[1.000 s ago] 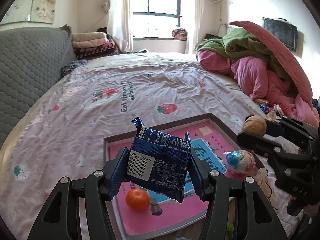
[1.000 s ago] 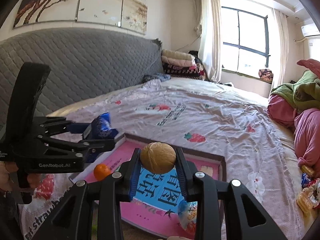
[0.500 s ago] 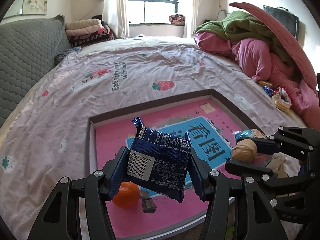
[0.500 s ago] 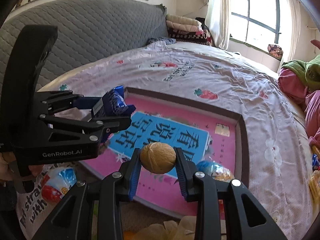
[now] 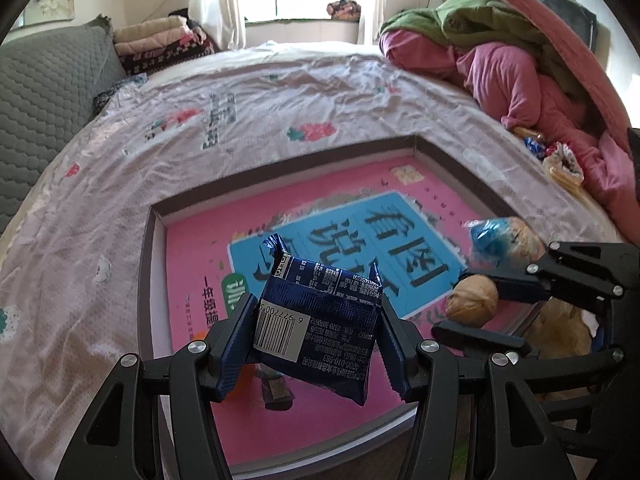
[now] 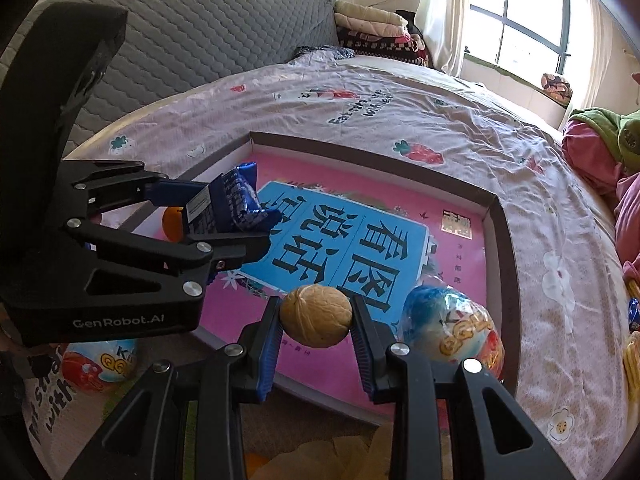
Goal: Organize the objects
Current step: 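Lower the biscuit pack toward the book with left tool while right tool lowers the ball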
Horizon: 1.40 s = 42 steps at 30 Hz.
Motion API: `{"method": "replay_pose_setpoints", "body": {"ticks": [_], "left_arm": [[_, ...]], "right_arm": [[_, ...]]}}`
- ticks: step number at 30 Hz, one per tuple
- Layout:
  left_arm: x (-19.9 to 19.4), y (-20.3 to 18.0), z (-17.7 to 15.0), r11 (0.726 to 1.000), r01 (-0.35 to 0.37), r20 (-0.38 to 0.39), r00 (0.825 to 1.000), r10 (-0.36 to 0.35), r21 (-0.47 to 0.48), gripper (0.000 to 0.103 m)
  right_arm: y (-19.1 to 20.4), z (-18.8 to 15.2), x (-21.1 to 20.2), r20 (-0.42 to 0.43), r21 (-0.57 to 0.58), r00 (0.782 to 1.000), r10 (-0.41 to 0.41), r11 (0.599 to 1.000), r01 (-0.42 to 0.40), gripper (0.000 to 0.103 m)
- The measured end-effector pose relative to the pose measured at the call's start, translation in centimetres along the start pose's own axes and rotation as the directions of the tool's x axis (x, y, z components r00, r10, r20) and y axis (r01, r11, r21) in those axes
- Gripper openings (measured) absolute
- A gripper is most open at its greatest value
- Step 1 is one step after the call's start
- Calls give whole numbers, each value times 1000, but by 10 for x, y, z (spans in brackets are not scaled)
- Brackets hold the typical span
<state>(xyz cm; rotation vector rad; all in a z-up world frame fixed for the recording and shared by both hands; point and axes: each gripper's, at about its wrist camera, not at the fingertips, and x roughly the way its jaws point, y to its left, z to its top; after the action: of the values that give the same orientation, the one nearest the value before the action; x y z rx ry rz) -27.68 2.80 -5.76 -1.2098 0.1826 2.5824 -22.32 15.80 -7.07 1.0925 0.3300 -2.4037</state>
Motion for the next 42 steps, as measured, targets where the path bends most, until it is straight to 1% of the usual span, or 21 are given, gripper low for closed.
{"method": "replay_pose_setpoints", "body": {"ticks": [8,16,25,29,33,42], "left_arm": [[3,-5,-3,1000,-1,-14,1000,1,26,59],[4,-11,-4,998,23,-28,999,-21,62,59],[12,-14,-7,995,24,-83,996,-16,94,59],[15,-12,-8,996,20,-101,995,-10,91,60],[17,-10,-9,996,33,-118,993,-22,89,60],[16,-9,-9,996,39,-124,992,-29,80,61]], "right_arm": [[0,-2,3,-15,8,1000,2,1000,-2,34],[0,-1,4,-23,-1,1000,-6,1000,6,34],[-4,-2,5,-34,10,999,-10,1000,10,34],[-5,-2,5,-34,9,999,-9,1000,9,34],[-6,-3,6,-36,21,999,-3,1000,4,34],[-9,-2,6,-45,42,999,4,999,-2,34]]}}
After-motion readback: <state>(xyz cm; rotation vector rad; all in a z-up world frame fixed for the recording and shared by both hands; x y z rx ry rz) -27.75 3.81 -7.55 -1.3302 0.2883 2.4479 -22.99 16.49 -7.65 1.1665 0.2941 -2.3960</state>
